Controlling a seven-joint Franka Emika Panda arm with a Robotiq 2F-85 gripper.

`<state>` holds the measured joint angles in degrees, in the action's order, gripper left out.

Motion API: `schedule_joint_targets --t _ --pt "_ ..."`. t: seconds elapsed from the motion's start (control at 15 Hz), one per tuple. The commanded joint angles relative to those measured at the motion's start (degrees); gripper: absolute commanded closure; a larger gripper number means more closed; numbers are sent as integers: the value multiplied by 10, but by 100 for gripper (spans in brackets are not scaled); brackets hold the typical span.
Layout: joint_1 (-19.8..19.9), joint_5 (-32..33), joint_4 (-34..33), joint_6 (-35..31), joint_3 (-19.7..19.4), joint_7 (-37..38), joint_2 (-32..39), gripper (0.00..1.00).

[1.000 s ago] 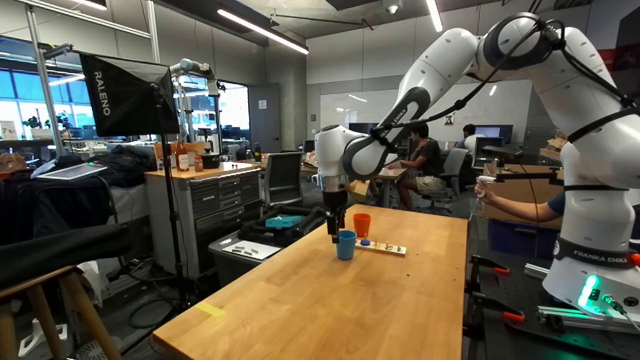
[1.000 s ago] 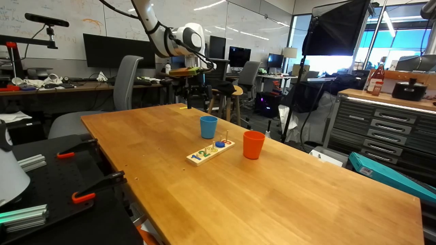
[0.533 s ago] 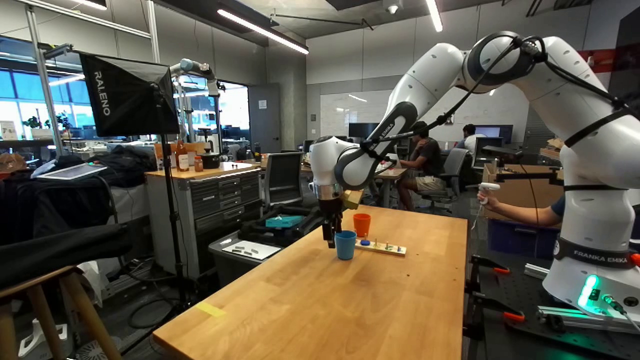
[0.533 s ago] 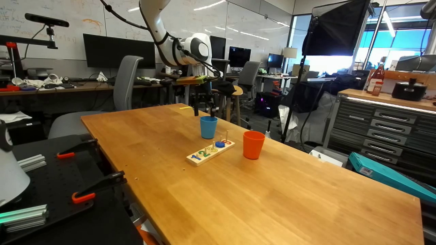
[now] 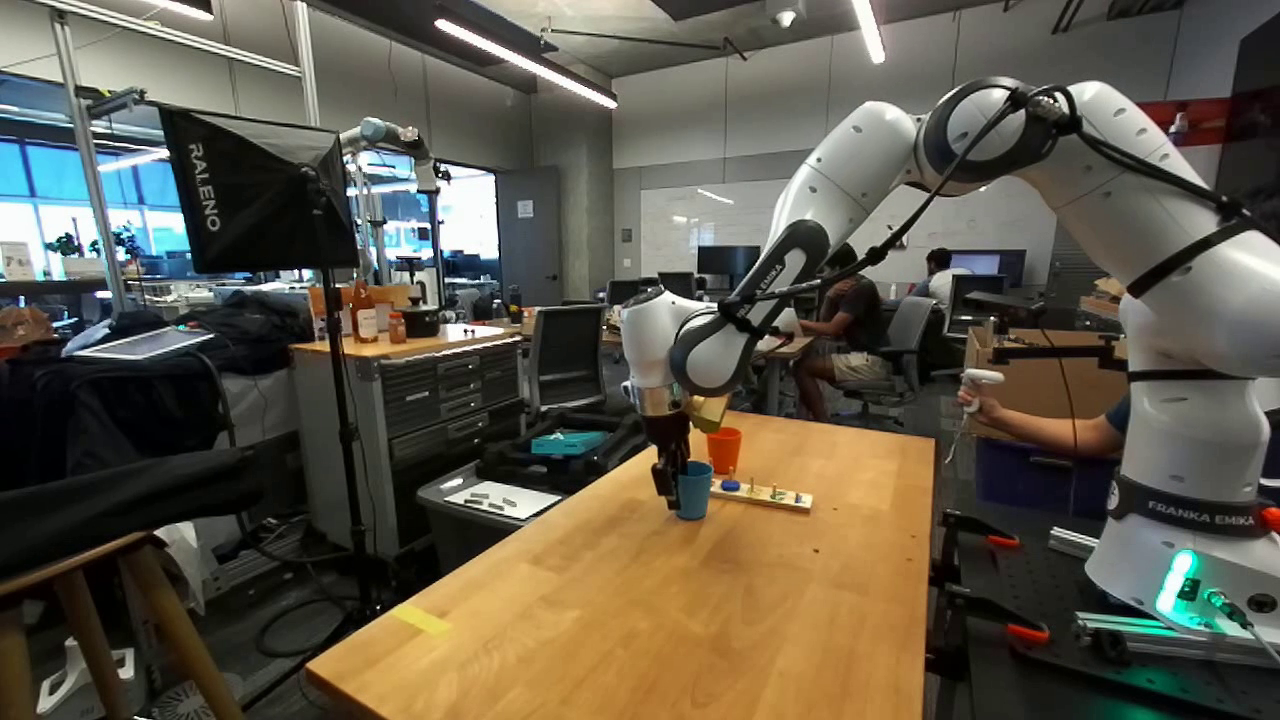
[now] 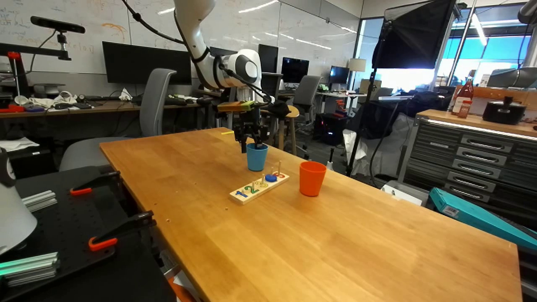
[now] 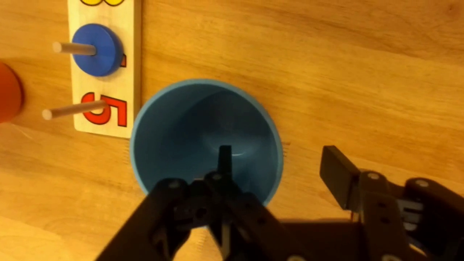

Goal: Stack the blue cup on top of the orange cup.

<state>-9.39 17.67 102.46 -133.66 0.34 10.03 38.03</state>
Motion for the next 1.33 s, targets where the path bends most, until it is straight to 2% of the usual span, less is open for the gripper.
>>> schedule_joint_targets --t 0.0,0.27,0.33,0.87,1.27 --pt "-10 -4 -20 8 -12 0 13 67" --pt "-5 -12 -21 25 -11 -7 7 95" --pt "-4 -12 -20 29 -11 -8 4 100" --pt "-2 6 -77 64 -44 3 -20 99" --pt "33 20 -196 150 -88 3 -4 99"
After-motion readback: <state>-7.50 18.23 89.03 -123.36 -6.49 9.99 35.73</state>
